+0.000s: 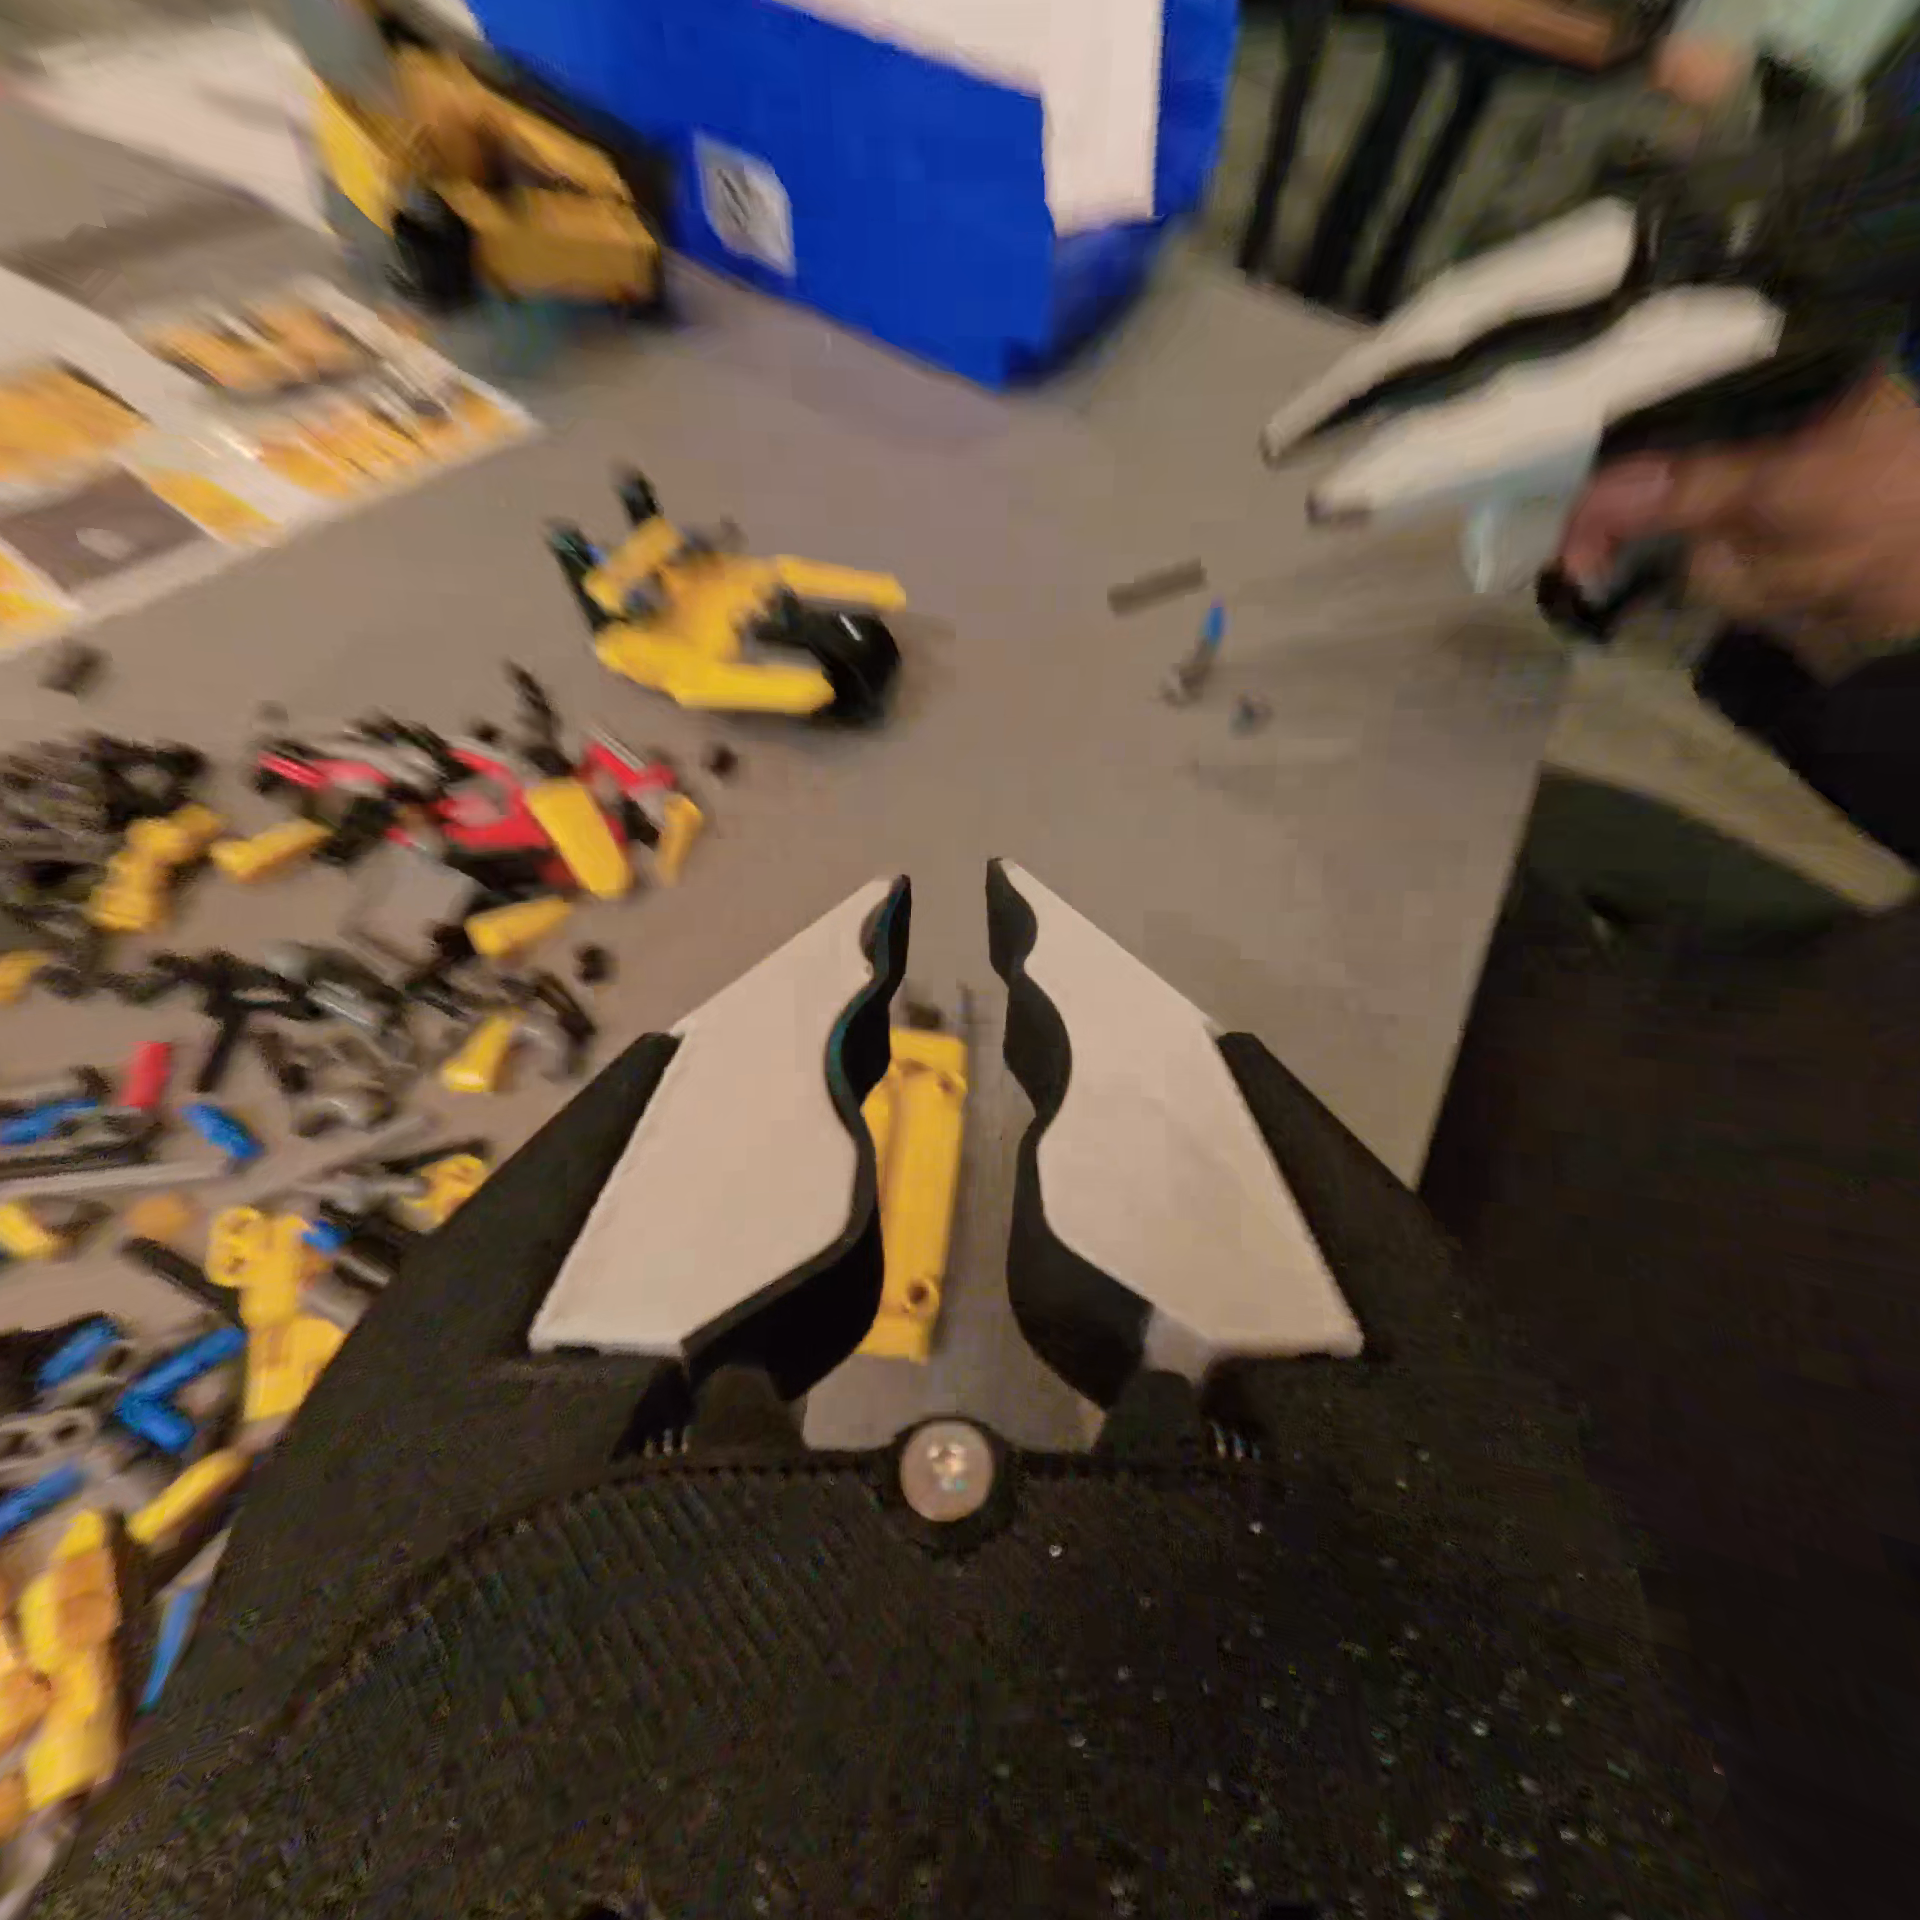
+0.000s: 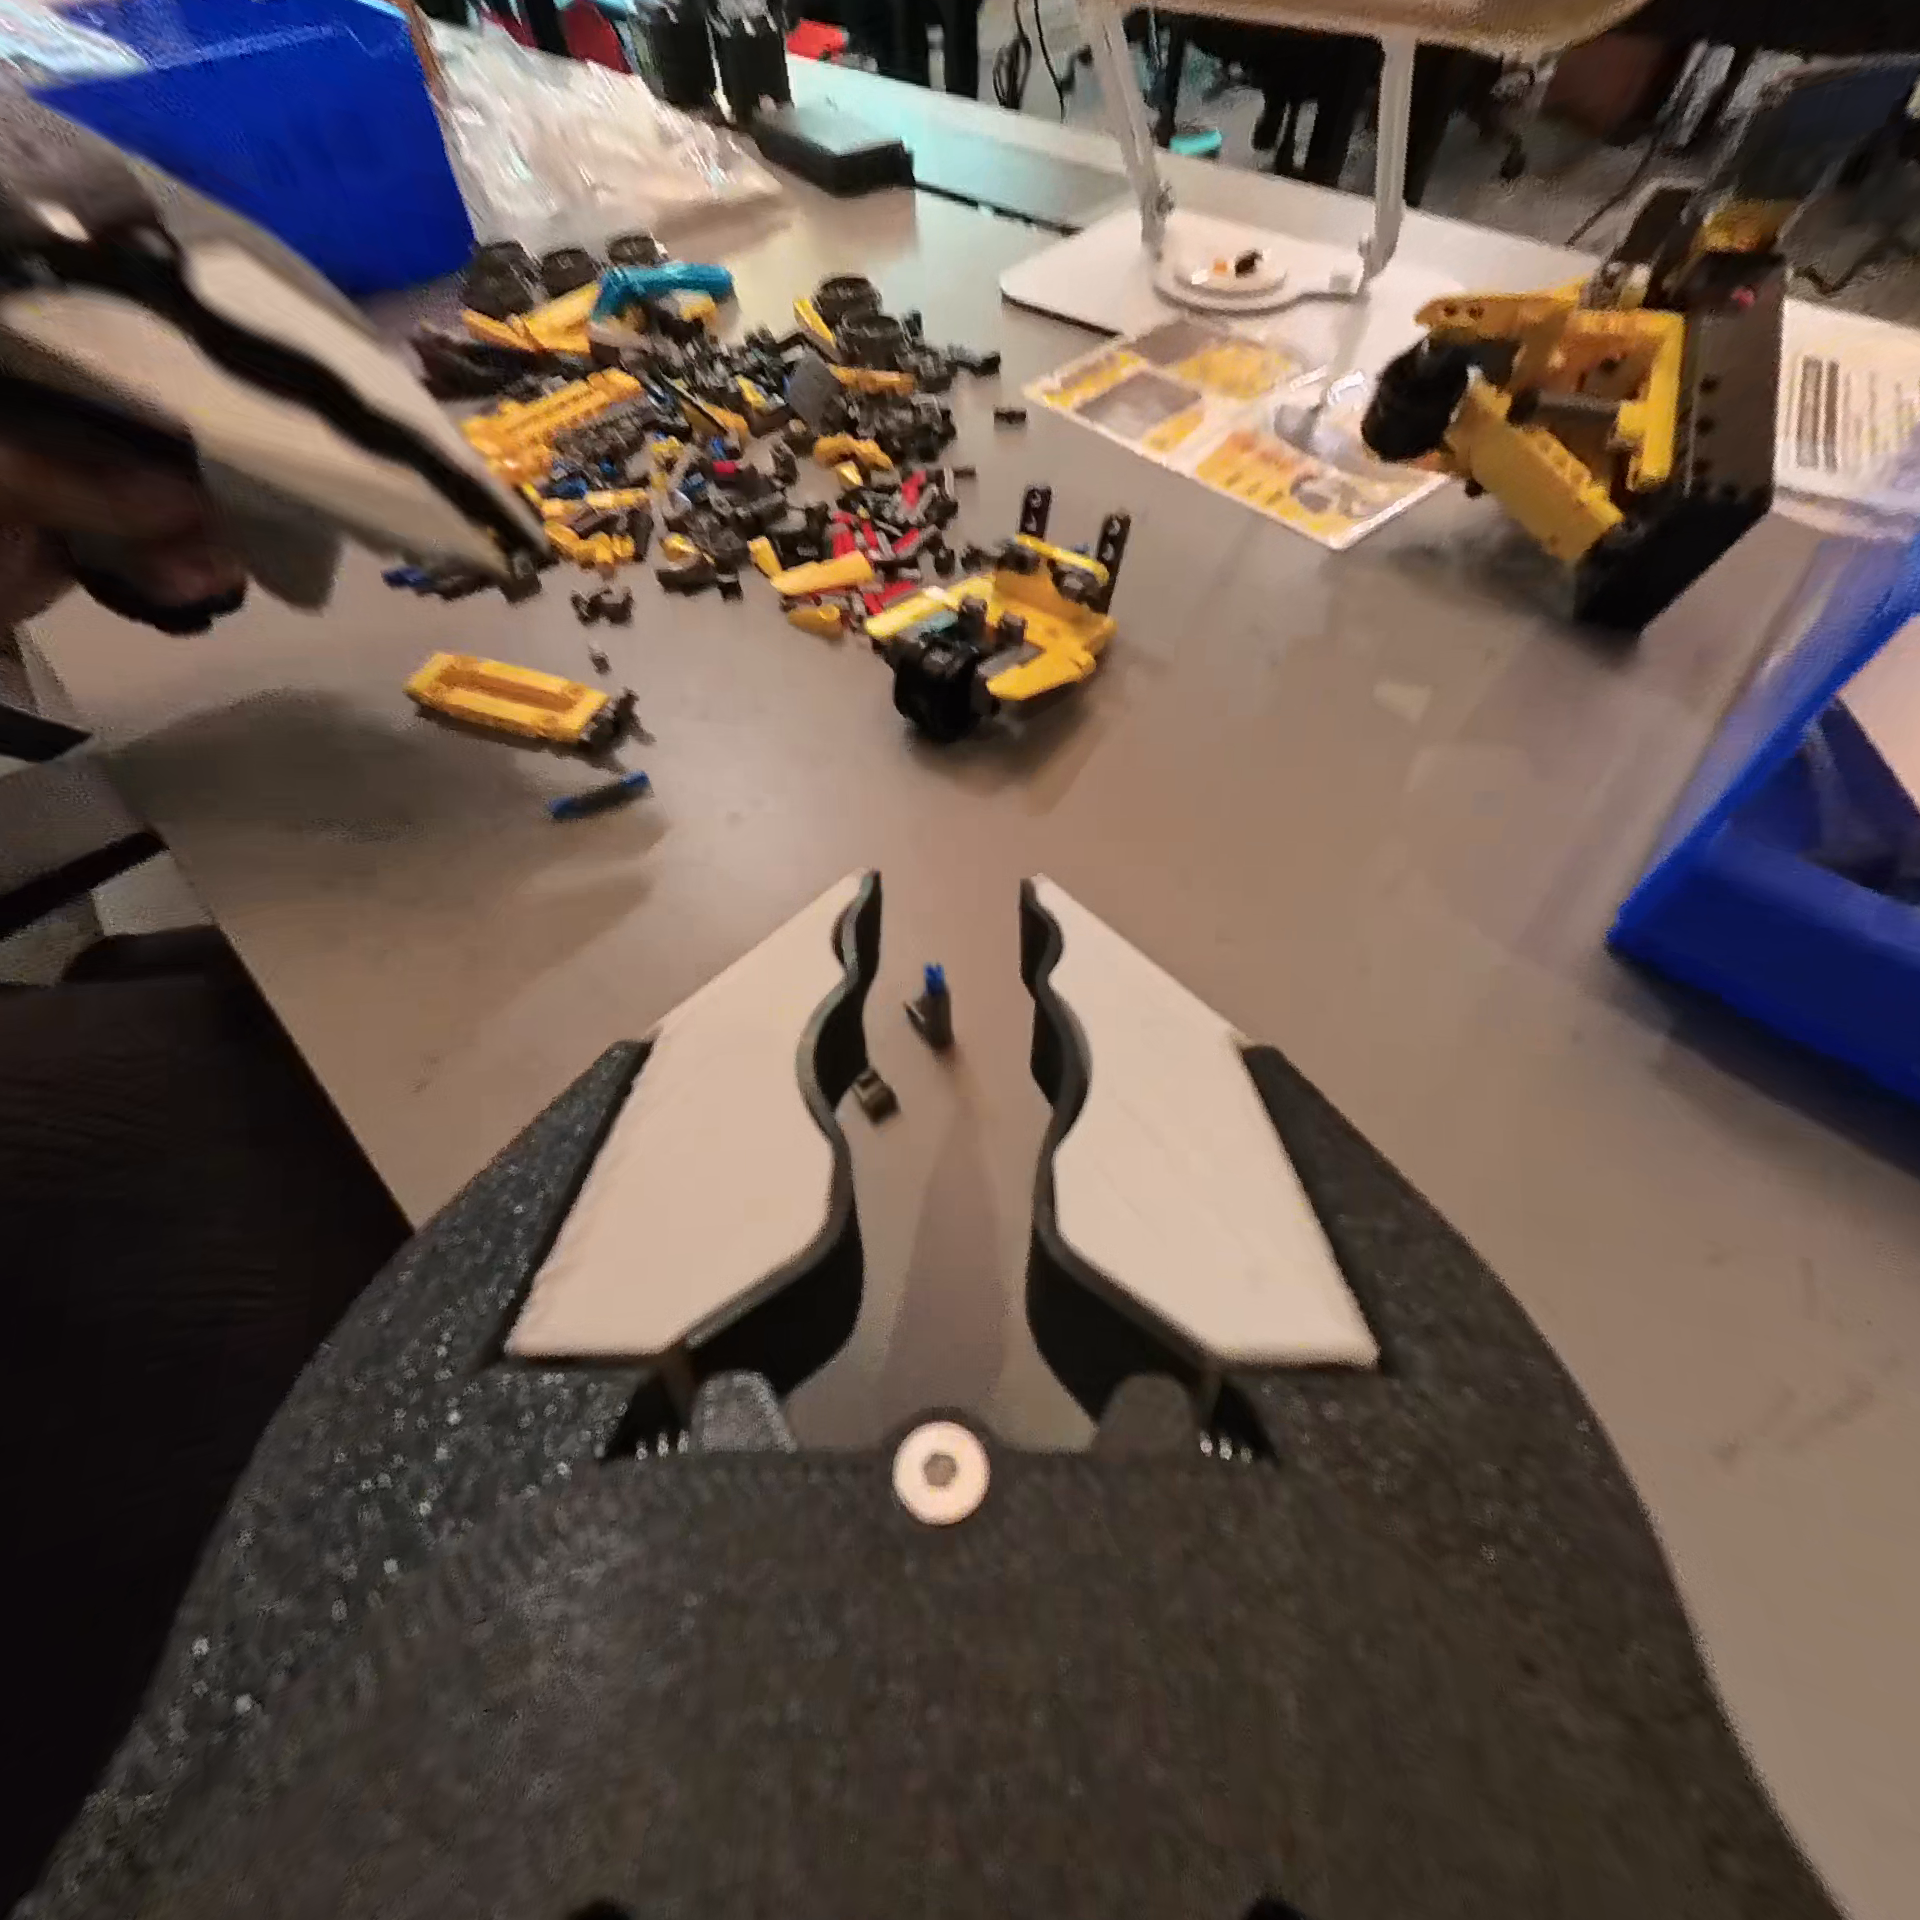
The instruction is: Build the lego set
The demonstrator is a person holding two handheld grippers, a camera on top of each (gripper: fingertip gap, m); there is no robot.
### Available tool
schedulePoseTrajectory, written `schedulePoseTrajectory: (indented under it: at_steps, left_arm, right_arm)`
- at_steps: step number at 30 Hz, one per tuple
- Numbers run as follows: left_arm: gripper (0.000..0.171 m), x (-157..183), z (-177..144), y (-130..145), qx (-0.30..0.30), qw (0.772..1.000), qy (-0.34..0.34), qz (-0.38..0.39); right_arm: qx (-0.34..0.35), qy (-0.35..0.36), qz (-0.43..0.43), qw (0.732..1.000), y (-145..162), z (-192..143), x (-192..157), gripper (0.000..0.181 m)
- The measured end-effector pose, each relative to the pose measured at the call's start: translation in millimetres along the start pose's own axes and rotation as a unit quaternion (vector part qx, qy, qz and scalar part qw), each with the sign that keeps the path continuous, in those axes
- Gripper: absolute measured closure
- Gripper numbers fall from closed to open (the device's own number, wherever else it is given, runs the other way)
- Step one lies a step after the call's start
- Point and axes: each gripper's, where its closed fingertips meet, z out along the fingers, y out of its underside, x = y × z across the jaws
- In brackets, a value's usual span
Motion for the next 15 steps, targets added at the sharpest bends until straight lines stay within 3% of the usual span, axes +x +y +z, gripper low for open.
schedulePoseTrajectory:
  at_steps: [5,10,15]
  left_arm:
    - [0.155,29,24,47,-0.125,0.991,0.012,0.048]
    - [0.15,28,34,46,-0.13,0.99,-0.009,0.061]
    - [0.156,22,39,58,-0.162,0.984,-0.027,0.061]
  right_arm:
    - [0.008,-0.016,-0.02,1.0,-6,9,-20,0.155]
    - [-0.017,0.016,-0.06,0.998,1,10,-15,0.155]
    - [0.002,0.018,-0.038,0.999,-4,2,-7,0.155]
